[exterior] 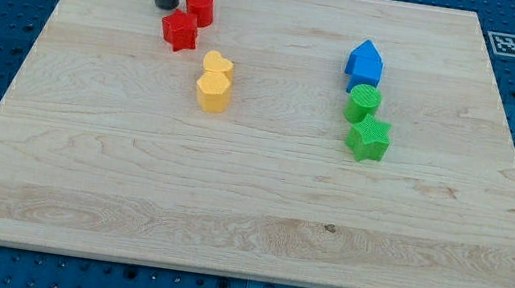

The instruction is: Push the red star above the yellow heart

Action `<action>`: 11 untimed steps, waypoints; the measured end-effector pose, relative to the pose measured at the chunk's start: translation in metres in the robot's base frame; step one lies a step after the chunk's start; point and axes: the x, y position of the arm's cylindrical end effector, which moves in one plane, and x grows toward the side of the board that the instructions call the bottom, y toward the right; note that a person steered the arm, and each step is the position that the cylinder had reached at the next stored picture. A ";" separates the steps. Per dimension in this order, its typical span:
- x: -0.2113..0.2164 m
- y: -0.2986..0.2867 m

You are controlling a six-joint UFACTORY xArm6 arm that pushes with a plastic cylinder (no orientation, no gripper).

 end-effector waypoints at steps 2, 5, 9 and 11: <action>0.026 -0.011; 0.037 0.016; 0.063 0.036; 0.063 0.050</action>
